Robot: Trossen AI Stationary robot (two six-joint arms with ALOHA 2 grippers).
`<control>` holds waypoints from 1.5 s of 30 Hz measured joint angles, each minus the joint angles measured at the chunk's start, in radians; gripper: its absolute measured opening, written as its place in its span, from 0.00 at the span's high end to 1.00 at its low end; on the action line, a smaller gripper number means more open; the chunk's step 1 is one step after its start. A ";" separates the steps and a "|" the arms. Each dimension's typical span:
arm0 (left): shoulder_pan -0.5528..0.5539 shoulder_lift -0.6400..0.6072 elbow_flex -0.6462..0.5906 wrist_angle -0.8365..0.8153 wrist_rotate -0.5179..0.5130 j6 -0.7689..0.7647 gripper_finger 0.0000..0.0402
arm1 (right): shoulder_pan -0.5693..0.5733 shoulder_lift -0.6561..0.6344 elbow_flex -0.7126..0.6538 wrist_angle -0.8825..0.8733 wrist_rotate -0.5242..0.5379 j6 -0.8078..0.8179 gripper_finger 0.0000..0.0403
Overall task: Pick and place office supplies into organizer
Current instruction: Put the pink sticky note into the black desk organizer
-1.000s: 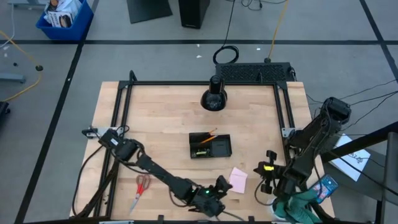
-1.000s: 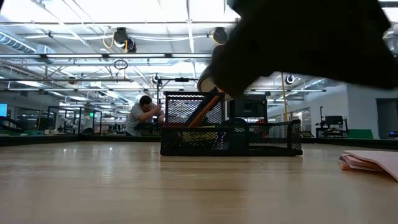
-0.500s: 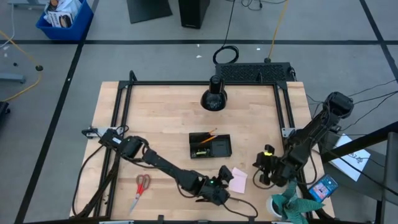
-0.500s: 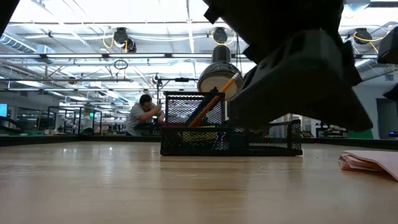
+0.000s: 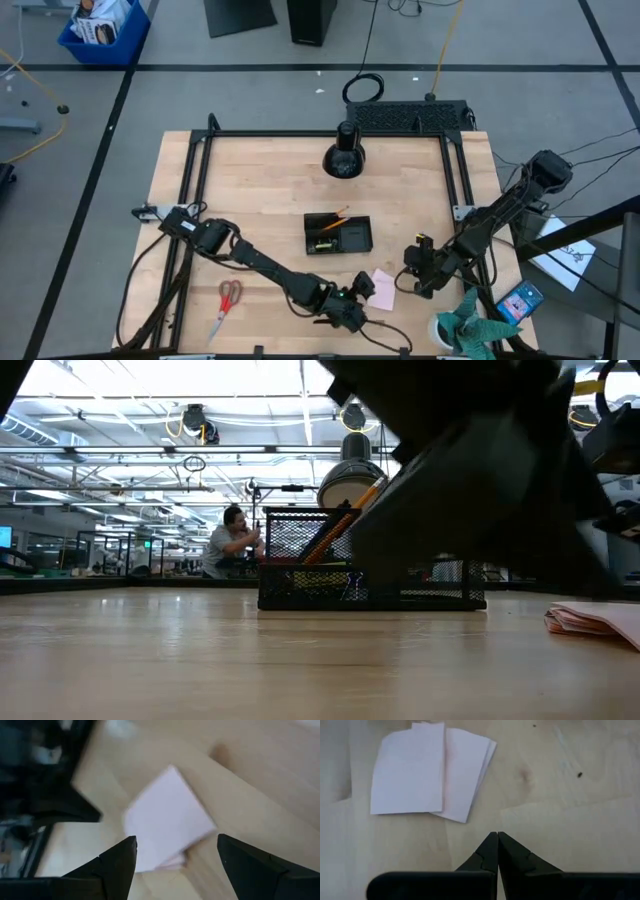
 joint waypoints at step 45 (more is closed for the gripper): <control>0.118 0.075 0.000 0.042 0.167 0.095 0.30 | -0.128 0.167 -0.152 0.586 -0.162 -0.201 1.00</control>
